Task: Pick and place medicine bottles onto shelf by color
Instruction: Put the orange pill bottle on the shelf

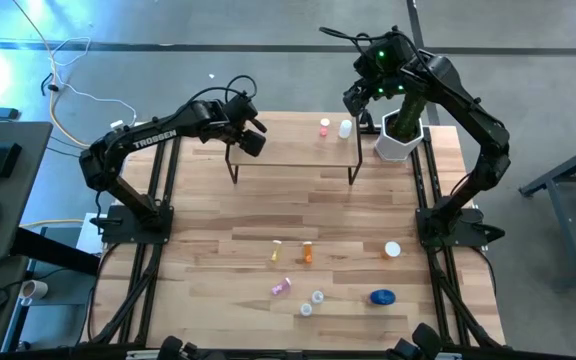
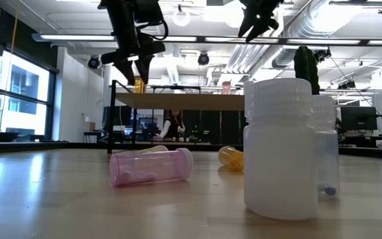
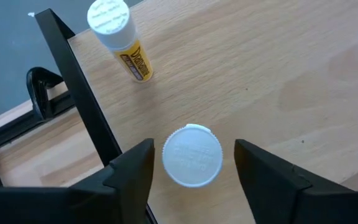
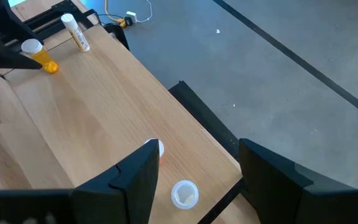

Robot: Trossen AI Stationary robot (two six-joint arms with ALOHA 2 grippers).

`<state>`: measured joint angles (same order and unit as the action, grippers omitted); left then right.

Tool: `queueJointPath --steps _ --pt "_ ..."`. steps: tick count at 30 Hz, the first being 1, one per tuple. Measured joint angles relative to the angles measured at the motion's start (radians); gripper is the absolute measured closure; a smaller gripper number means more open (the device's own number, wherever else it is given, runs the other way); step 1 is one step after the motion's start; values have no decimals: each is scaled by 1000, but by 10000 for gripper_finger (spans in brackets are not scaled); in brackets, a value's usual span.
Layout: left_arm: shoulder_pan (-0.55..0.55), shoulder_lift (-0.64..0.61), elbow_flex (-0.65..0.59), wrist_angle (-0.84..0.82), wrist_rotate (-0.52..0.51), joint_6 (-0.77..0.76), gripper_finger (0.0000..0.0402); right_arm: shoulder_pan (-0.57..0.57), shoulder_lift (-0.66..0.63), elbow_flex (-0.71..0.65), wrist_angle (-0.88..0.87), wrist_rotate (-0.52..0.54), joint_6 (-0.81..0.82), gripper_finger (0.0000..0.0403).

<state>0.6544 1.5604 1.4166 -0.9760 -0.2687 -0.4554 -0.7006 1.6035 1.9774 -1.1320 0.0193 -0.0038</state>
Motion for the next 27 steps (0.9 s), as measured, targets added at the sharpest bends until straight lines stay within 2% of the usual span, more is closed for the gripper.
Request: queueJointPath --steps 5,16,27 --pt "0 -3 0 2 0 21 175 0 0 0 0 0 5 194" --pt "19 -14 0 4 0 41 174 1 0 0 0 -11 33 194" --pt "22 -90 0 7 3 61 174 1 0 0 -1 -25 76 194"
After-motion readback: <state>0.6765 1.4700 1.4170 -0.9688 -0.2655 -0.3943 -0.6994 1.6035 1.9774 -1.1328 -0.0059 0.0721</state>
